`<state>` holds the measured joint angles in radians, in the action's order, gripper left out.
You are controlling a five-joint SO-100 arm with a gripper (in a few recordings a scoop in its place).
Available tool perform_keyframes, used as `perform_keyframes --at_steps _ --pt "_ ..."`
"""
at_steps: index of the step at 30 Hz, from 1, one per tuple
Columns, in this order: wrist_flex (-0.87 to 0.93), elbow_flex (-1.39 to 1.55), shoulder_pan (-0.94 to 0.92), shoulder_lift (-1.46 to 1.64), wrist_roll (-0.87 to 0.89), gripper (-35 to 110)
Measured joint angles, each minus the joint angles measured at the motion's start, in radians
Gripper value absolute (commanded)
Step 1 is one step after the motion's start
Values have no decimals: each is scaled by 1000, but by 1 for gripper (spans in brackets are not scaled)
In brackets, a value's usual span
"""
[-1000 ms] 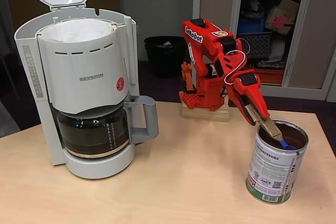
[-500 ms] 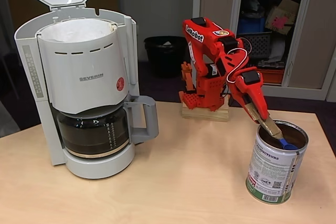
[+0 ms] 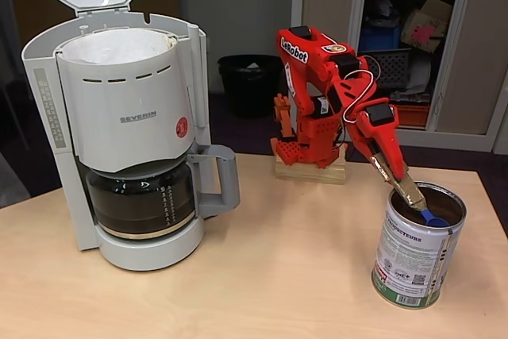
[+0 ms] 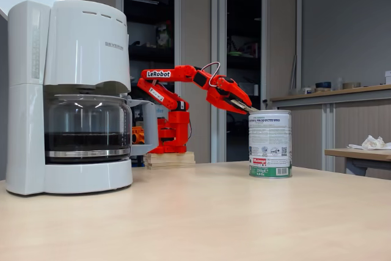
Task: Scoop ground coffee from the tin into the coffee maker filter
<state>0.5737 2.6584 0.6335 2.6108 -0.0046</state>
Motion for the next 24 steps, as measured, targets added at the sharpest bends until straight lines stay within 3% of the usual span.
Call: perform_keyframes --at_steps 11,24 --pt "28 -127 23 -44 -233 0" --pt "298 -445 -49 -242 -337 0"
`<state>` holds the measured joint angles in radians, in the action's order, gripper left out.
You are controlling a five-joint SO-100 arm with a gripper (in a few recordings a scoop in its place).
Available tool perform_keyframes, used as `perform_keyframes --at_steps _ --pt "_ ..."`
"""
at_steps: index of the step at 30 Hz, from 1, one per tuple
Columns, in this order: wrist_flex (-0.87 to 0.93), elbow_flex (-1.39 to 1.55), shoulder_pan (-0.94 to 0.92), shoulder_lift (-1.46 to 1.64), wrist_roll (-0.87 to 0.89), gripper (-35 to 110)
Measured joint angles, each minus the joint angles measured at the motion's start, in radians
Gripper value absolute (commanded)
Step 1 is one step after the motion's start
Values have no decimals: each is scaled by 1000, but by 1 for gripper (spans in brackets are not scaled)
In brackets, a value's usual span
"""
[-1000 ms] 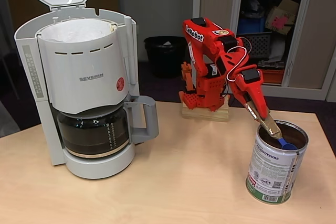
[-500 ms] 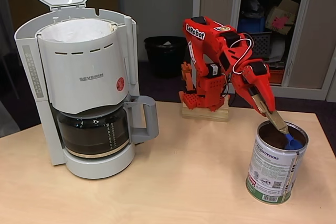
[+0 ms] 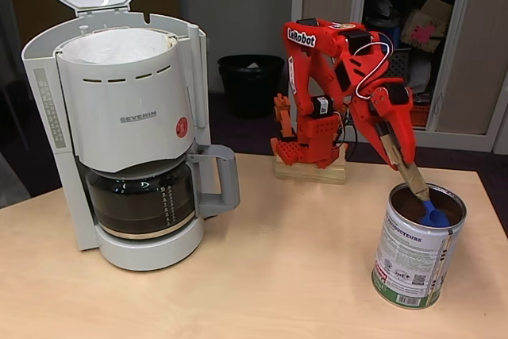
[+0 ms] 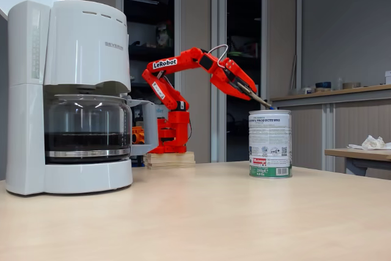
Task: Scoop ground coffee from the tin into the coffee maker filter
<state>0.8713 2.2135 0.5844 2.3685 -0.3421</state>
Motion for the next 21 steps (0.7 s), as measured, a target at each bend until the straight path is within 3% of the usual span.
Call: perform_keyframes --at_steps 11,21 --pt "275 -347 52 -230 -9 0" --pt "339 -482 9 -391 -368 0"
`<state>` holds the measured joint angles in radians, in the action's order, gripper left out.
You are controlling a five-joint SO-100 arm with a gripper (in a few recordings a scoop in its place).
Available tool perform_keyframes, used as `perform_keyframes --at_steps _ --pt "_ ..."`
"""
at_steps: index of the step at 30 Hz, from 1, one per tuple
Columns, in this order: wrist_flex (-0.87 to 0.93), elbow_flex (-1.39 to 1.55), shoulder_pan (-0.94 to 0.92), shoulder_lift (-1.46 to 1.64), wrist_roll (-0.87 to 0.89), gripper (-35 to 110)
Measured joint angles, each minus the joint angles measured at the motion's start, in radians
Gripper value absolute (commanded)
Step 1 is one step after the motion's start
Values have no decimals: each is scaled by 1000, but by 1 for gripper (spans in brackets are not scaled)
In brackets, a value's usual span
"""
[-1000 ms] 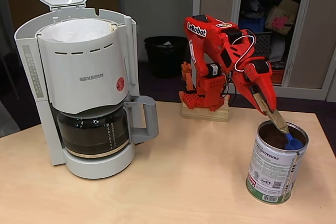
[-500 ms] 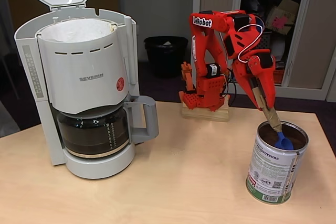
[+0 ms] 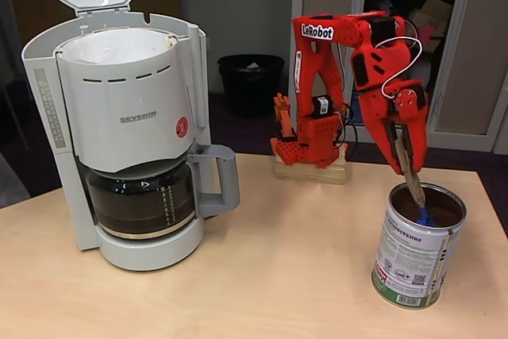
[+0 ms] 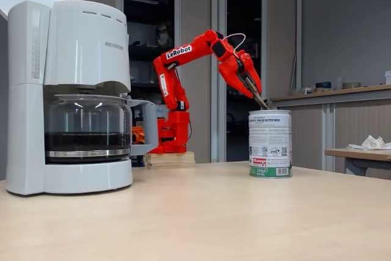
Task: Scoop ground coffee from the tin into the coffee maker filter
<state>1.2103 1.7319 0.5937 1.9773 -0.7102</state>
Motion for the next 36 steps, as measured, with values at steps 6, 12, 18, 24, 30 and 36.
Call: perform_keyframes --at_steps 6,12,18,24,30,36 --pt "80 -107 -29 -69 -163 0" --pt "132 -156 -26 -110 -272 0" --pt "156 -178 -8 -144 -353 0" --pt "156 -181 46 -178 -380 0" --pt "118 -124 118 -186 -371 0" --pt "89 -110 167 -207 -345 0"
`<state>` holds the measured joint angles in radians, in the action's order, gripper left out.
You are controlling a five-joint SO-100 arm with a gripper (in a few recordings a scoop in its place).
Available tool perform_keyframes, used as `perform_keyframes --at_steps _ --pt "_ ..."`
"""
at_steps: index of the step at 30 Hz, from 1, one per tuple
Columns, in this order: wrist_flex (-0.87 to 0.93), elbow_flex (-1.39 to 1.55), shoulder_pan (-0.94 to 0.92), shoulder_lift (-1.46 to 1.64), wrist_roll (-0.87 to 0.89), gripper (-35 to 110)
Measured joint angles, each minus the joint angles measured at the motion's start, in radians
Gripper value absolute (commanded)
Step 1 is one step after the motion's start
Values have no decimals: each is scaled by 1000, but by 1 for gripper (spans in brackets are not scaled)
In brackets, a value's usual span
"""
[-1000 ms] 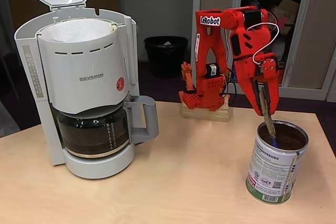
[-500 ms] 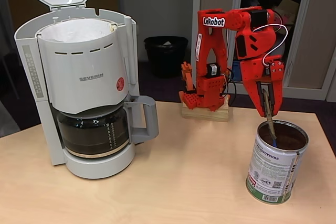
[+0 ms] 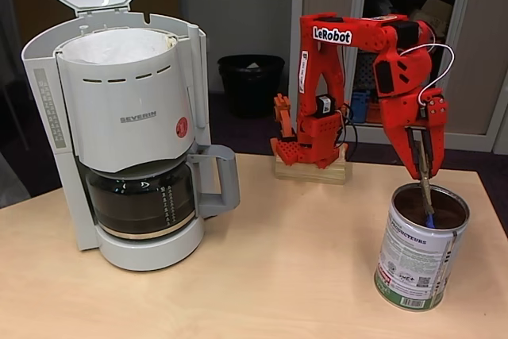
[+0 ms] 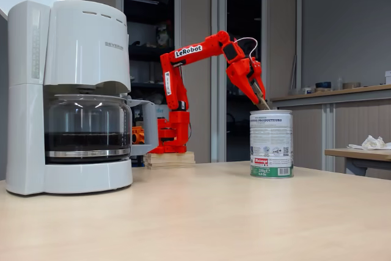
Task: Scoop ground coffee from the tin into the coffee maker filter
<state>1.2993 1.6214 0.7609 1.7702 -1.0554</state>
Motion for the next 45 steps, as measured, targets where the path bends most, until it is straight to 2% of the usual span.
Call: perform_keyframes --at_steps 11,37,45 --pt "14 -9 44 -11 71 0" --pt "238 -204 86 -26 244 0" --pt "238 -264 106 -46 342 0"
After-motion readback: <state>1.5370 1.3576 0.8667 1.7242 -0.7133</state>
